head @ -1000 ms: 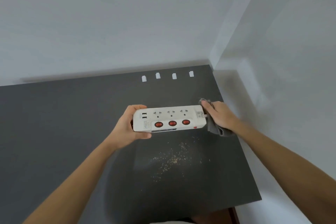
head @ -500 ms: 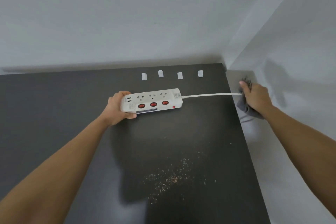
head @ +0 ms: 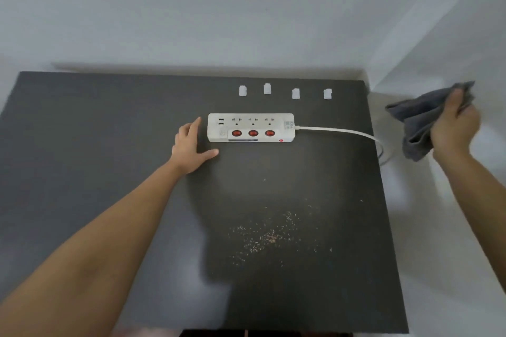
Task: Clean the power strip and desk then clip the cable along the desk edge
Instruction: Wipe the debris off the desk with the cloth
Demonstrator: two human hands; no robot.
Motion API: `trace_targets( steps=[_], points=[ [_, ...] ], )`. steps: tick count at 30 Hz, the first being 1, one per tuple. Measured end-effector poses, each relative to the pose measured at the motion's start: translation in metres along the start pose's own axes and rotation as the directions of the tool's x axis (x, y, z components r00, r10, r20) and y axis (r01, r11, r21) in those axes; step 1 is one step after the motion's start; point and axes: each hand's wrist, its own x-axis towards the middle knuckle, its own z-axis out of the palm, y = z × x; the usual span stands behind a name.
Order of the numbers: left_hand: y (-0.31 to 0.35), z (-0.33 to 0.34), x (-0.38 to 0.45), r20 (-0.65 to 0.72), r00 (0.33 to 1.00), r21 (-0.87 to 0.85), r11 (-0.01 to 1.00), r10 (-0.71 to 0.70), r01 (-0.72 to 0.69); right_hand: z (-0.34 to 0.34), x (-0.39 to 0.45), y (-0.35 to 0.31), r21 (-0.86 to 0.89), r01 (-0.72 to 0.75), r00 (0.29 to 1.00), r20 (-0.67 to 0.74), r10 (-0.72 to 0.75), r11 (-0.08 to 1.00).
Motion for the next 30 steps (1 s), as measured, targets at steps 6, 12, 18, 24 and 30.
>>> trace_targets(
  steps=[6,12,18,24,30],
  points=[
    [-0.074,0.013,-0.090,-0.143,0.984,0.086,0.989,-0.105,0.118,-0.008,-0.127,-0.033,0.268,-0.328,0.872,0.454,0.182,0.906],
    [-0.127,0.026,-0.146,-0.028,1.000,0.337,0.942,-0.004,0.013,0.005,-0.284,-0.052,0.070,-0.639,0.481,0.813,0.327,0.766],
    [-0.142,0.031,-0.147,-0.002,0.999,0.340,0.939,0.051,-0.047,0.049,-0.418,-0.040,0.029,-0.292,0.640,0.748,0.173,0.956],
    [-0.163,0.027,-0.146,-0.057,0.981,0.364,0.919,0.184,-0.151,0.078,-0.518,0.027,-0.079,0.791,0.334,0.887,-0.319,0.607],
    [-0.160,0.028,-0.140,-0.203,0.960,0.267,0.954,0.192,-0.135,0.111,-0.494,0.026,-0.139,0.826,0.370,0.865,-0.339,0.546]
  ],
)
